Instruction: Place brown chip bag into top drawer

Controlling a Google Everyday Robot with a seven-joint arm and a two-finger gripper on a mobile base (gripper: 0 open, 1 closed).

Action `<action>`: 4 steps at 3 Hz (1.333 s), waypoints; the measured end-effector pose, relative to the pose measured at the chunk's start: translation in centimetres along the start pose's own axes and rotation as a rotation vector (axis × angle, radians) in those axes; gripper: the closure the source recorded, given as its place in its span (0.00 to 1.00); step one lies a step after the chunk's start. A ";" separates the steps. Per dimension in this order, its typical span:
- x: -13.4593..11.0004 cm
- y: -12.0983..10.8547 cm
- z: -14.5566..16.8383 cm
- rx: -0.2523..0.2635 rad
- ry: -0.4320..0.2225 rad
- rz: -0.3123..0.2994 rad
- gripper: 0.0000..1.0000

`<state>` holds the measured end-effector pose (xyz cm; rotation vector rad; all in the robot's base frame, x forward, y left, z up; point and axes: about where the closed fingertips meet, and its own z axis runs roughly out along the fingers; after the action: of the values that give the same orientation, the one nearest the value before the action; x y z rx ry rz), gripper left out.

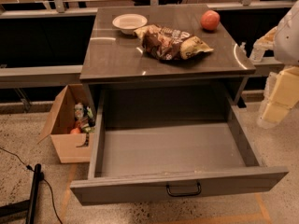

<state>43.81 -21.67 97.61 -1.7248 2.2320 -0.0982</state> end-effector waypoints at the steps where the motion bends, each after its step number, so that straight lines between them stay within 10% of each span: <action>1: 0.0 0.0 0.0 0.000 0.000 0.000 0.00; 3: 0.2 -2.0 1.3 0.057 -0.088 0.085 0.00; 4: 0.0 -5.8 3.9 0.121 -0.240 0.159 0.00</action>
Offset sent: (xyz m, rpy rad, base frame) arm 0.0075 -0.0025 -0.0050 0.0446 -0.0101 -0.0357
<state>50.32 -22.67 95.31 -1.4111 2.1292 0.0092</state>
